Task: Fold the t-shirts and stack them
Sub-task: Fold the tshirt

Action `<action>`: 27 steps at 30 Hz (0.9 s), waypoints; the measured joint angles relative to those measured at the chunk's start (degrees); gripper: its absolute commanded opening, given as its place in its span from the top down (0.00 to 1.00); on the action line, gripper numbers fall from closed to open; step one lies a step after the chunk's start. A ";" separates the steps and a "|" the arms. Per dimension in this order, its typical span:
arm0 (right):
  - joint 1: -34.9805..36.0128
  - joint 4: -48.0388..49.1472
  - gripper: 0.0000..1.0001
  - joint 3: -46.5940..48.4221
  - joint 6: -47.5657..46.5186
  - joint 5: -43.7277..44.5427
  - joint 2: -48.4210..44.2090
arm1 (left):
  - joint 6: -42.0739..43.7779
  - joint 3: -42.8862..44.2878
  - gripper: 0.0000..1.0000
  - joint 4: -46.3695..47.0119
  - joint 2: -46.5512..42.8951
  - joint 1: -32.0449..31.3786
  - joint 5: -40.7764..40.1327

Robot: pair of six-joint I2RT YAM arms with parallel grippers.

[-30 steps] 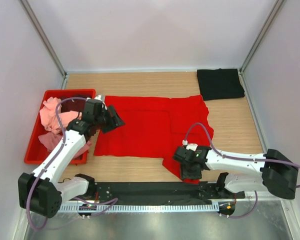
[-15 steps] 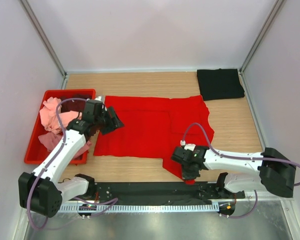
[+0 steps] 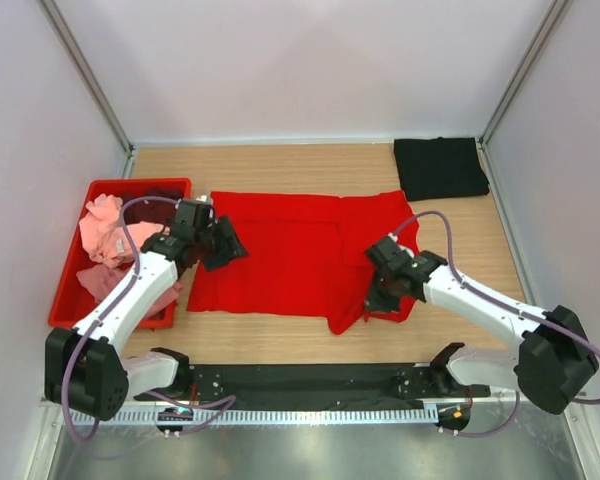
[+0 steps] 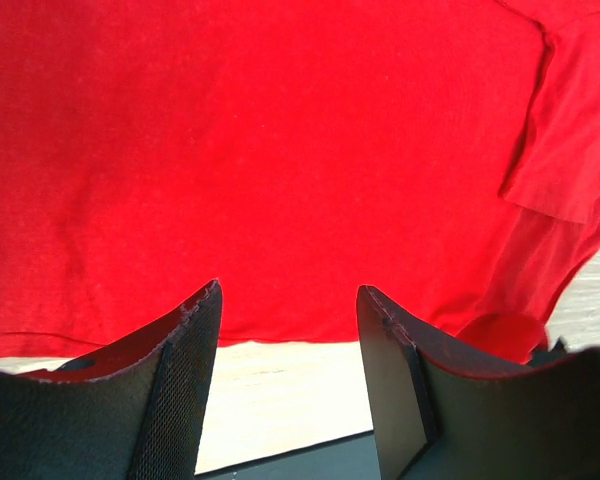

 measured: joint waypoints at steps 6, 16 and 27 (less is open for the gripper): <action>-14.53 7.21 0.84 -0.50 -1.90 -7.87 4.20 | 0.72 0.00 0.42 -0.59 0.20 0.00 -1.66; -20.06 8.81 0.57 4.68 -3.63 -8.46 7.41 | 1.27 0.00 0.43 -2.95 1.07 0.00 -5.42; -12.52 3.78 0.57 2.80 3.13 -0.83 -4.17 | 2.49 0.00 0.42 -5.25 -0.96 0.00 -7.52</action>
